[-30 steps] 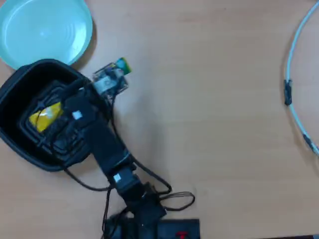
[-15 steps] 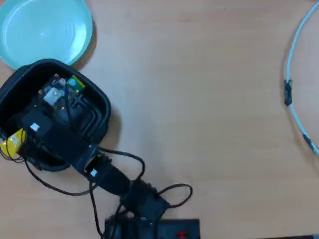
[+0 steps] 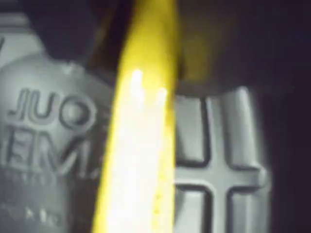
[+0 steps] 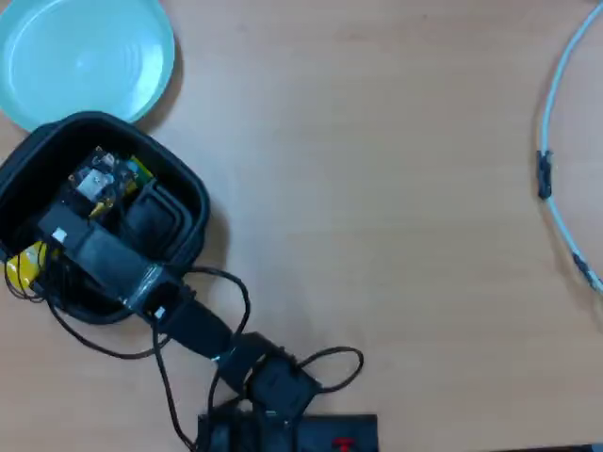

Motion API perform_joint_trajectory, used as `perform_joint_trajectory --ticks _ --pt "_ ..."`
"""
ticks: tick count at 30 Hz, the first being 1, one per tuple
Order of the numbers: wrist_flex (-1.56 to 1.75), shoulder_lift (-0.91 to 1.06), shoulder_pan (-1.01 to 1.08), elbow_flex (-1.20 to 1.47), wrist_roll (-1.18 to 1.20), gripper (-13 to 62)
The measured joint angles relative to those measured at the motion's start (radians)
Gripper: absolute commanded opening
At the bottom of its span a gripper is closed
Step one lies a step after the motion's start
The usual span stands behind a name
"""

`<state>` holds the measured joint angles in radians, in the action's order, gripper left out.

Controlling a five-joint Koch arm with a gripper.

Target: Pick up the yellow instant coffee stick, then put it in the black bowl

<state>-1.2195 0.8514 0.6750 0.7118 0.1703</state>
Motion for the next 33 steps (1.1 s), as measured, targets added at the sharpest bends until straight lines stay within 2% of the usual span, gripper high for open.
perform_joint_trajectory --ticks 8,11,14,19,22,26,33 --pt "0.000 0.000 0.002 0.000 0.008 -5.1" --pt "0.000 0.000 0.002 0.000 0.008 -2.2" --pt "0.000 -0.012 0.002 0.000 0.008 6.5" --pt "0.000 -0.031 0.002 0.000 0.009 32.3" --pt "-0.002 -0.032 0.002 0.000 0.009 41.6" --pt "-0.037 -0.032 0.002 -0.002 -0.020 46.6" --pt "-0.215 -0.025 0.014 -0.002 -0.143 46.0"
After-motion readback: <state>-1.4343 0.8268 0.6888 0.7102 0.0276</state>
